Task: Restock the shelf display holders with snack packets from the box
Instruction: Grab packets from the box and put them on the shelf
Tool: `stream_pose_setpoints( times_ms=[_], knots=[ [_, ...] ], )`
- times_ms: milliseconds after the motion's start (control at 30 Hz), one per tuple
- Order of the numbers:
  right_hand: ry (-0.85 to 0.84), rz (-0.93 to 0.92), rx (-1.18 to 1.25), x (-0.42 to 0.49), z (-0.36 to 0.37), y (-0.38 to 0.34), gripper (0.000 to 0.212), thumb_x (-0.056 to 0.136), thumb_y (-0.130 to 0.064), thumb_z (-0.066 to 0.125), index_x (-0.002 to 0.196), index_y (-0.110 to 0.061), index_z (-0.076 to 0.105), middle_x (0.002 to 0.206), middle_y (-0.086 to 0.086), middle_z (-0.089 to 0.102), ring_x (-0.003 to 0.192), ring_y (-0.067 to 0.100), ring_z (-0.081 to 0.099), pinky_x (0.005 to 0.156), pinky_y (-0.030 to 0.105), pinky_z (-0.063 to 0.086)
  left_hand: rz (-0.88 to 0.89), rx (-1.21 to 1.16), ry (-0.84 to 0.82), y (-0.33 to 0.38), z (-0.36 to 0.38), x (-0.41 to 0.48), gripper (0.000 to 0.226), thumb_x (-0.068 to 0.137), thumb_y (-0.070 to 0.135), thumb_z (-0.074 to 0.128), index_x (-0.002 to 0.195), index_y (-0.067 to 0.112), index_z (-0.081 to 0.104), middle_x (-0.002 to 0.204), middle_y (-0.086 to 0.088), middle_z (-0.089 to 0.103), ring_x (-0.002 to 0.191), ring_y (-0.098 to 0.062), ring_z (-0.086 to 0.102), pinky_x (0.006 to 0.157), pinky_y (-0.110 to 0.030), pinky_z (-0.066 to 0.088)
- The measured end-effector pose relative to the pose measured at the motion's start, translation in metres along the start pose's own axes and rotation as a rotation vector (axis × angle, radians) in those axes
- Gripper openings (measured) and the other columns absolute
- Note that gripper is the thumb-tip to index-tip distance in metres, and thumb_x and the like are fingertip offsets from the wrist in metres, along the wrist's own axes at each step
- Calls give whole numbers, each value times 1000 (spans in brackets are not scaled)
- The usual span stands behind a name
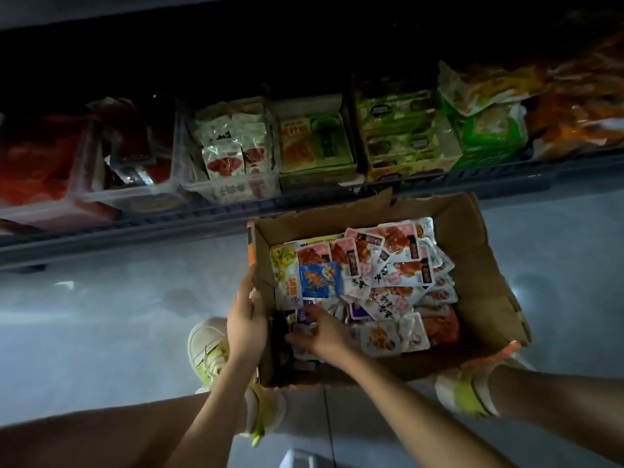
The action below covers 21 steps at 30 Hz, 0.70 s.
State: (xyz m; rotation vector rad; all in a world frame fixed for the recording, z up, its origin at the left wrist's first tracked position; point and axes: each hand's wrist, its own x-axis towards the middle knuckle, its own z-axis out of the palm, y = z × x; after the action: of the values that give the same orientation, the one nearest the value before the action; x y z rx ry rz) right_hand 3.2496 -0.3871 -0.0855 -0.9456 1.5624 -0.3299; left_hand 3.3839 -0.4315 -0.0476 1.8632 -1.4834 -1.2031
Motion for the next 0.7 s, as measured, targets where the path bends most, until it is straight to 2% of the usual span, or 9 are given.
stream_pose_setpoints(
  times_ms=[67, 200, 333, 400, 500, 567, 600, 633, 700],
  knots=[
    [8, 2, -40, 6, 17, -4, 60, 82, -33, 71, 133, -20, 43, 128, -1, 59, 117, 19, 55, 87, 25, 42, -43, -123, -3, 1, -3, 5, 49, 100, 1, 33, 133, 36, 44, 128, -2, 58, 112, -22, 59, 92, -41, 53],
    [45, 50, -4, 14, 32, -6, 52, 81, -33, 68, 127, -22, 47, 119, 1, 64, 112, 21, 59, 94, 34, 46, -99, -262, -37, 4, -11, 10, 53, 95, -11, 36, 127, 30, 48, 125, -11, 59, 107, -22, 62, 83, -26, 56],
    [114, 22, -115, 15, 29, -7, 18, 90, -14, 54, 100, -8, 68, 94, 9, 69, 87, 16, 63, 70, 23, 45, -113, -270, -56, 8, -14, 8, 51, 95, -10, 37, 133, 23, 47, 126, -9, 57, 102, -15, 61, 73, -16, 55],
    [174, 16, -108, 12, 16, -5, 21, 91, -8, 50, 81, -6, 69, 76, 6, 66, 65, 7, 55, 56, 18, 37, -124, -308, -82, 11, -17, 7, 55, 92, -15, 38, 133, 22, 47, 125, -10, 58, 103, -19, 62, 77, -22, 57],
    [269, -10, -91, -1, -11, 2, 41, 90, -2, 51, 53, -20, 51, 55, -9, 47, 50, -2, 41, 44, 11, 30, -121, -209, -40, 17, -21, 4, 51, 91, -10, 44, 125, 29, 50, 121, -5, 61, 104, -22, 61, 83, -38, 54],
    [312, -59, -28, -19, -31, 3, 31, 91, -4, 54, 63, -12, 65, 61, -6, 58, 55, 4, 53, 50, 12, 38, -105, -45, 57, 23, -24, 1, 39, 94, 3, 49, 125, 25, 52, 118, 1, 60, 103, -17, 57, 78, -29, 45],
    [329, -64, 25, -28, -42, 2, 23, 91, -6, 56, 74, -9, 71, 69, -2, 65, 62, 10, 60, 59, 20, 46, -86, 22, 98, 26, -25, -2, 35, 94, 7, 51, 125, 23, 53, 119, 1, 60, 104, -17, 56, 78, -27, 41],
    [328, -58, 82, -39, -54, 0, 17, 91, -7, 57, 83, -8, 72, 76, 1, 69, 69, 14, 64, 65, 26, 49, -60, 72, 117, 30, -25, -5, 32, 93, 11, 53, 124, 21, 55, 120, 1, 60, 108, -19, 55, 79, -26, 40],
    [255, -70, 184, -59, -79, -6, 16, 90, -7, 59, 87, -18, 71, 83, -4, 70, 78, 9, 66, 74, 24, 51, 12, 129, 58, 40, -26, -11, 28, 91, 20, 60, 119, 23, 58, 119, 3, 59, 111, -19, 54, 83, -27, 40]
  ],
)
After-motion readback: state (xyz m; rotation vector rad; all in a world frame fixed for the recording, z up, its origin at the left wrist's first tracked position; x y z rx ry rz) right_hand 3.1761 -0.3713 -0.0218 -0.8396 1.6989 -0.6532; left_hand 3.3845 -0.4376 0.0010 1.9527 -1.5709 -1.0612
